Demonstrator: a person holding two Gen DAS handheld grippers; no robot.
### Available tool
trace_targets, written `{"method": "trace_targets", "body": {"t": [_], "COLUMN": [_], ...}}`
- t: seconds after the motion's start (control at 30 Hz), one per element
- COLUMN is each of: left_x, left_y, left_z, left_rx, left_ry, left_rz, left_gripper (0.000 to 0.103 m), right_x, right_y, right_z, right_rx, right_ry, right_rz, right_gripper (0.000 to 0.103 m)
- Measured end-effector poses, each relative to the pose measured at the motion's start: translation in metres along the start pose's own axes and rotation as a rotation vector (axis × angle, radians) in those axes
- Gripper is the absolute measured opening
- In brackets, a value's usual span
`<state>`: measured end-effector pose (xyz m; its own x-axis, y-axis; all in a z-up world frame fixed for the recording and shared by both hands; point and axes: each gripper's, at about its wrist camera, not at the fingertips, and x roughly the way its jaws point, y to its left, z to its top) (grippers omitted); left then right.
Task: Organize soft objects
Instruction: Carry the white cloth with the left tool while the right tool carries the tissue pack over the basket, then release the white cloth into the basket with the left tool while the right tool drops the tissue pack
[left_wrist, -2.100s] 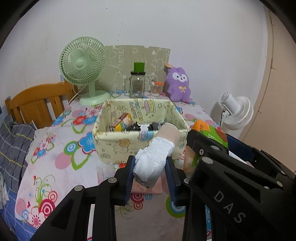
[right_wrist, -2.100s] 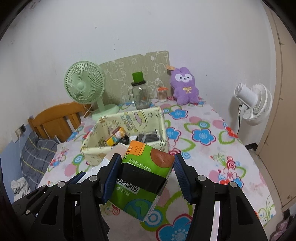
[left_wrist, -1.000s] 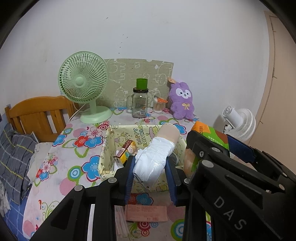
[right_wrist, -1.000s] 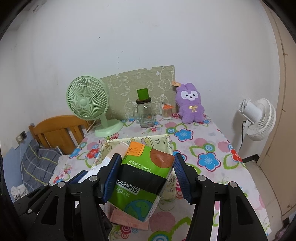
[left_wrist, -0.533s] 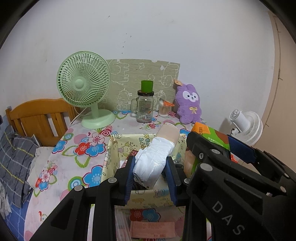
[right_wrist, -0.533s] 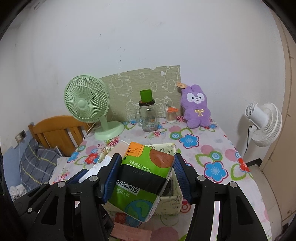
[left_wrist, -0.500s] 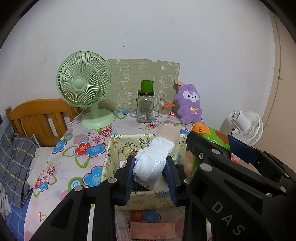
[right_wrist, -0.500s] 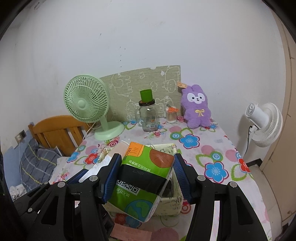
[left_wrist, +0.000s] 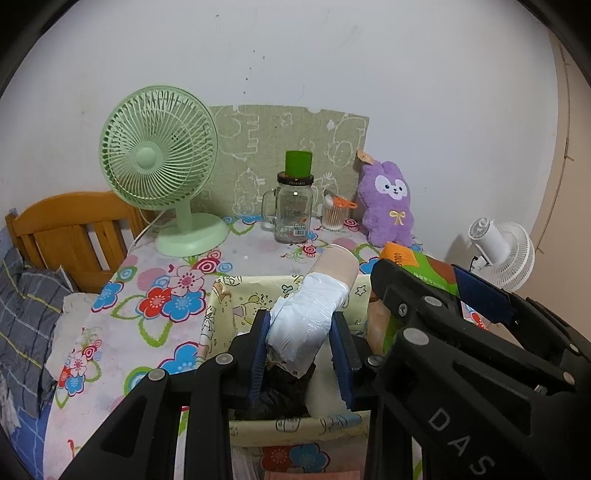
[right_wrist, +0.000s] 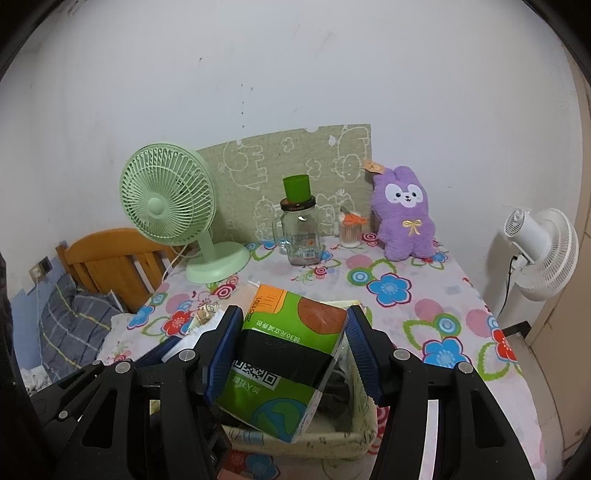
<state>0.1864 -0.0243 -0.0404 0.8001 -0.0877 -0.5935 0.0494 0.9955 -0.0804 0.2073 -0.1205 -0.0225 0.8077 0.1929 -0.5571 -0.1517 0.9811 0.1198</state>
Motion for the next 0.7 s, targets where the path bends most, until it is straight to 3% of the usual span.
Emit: {"method": "trace_targets", "body": {"t": [0.4,0.57,0.7], "left_x": [0.038,0.050,0.060], "left_y": [0.010,0.017,0.023], "left_z": [-0.001,-0.003,-0.005], "left_rx": [-0.034,-0.055,-0.069], "left_ry": [0.050,0.076,0.112], "left_rz": [0.007,0.029,0.051], "left_gripper": [0.034,0.038,0.049], "right_x": [0.042,0.057,0.069], "right_y": [-0.004,-0.002,0.001], "right_z": [-0.001,-0.004,-0.006], "right_rx": [0.006,0.010,-0.003], "right_ry": [0.059,0.082,0.095], "right_rz": [0.006,0.017,0.013], "right_gripper": [0.060,0.059,0.059]}}
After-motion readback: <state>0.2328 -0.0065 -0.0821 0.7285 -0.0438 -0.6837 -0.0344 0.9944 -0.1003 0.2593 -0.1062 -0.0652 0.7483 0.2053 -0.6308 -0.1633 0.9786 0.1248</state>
